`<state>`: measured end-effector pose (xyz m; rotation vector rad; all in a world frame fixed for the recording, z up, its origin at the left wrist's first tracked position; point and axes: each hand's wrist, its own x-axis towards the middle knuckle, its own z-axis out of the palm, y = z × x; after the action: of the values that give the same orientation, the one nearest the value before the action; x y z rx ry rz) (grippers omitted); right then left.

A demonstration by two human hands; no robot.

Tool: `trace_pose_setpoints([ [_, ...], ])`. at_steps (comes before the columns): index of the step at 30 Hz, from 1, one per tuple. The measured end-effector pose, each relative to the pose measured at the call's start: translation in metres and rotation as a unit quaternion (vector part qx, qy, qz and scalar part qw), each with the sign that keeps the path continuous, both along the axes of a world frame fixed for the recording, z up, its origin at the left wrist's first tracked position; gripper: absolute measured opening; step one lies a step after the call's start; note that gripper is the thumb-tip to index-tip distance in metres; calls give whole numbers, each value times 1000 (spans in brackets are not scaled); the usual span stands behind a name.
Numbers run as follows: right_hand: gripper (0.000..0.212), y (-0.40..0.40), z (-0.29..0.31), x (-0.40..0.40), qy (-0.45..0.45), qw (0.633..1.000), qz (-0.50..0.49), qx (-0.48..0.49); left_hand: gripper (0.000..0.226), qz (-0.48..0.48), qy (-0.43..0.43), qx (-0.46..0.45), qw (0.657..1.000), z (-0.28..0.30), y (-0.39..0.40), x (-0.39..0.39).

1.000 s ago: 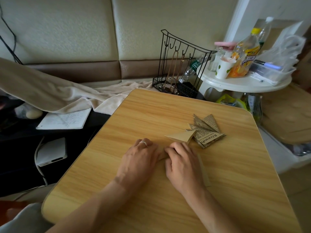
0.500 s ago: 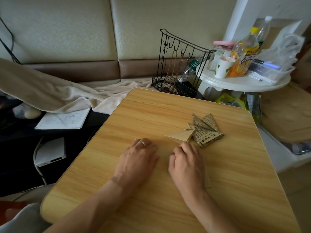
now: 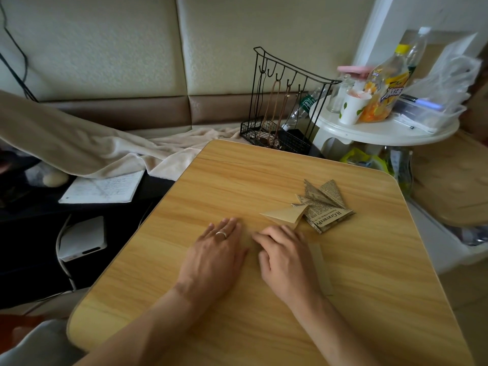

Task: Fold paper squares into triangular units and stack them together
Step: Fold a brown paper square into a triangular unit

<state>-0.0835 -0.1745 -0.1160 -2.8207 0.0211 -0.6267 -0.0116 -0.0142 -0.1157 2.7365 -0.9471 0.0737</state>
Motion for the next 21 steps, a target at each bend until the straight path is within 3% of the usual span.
trace_pose_setpoints([
  [4, 44, 0, 2, 0, 3, 1000, 7, 16, 65, 39, -19, 61, 997, -2, 1, -10],
  [10, 42, 0, 4, -2, 44, 999, 7, 16, 52, 68, -1, 12, 998, 11, -4, 1],
  [14, 42, -1, 3, -1, 46, 999, 5, 18, 50, 58, -13, 44, 997, 15, -7, 4],
  [18, 40, -1, 0, 1, 16, 999, 9, 38, 45, 58, 17, -27, 998, 15, -1, 7],
  [21, 37, -2, -3, 1, 0, 999, 15, 44, 64, 77, 64, -66, 993, 12, 0, 11],
])
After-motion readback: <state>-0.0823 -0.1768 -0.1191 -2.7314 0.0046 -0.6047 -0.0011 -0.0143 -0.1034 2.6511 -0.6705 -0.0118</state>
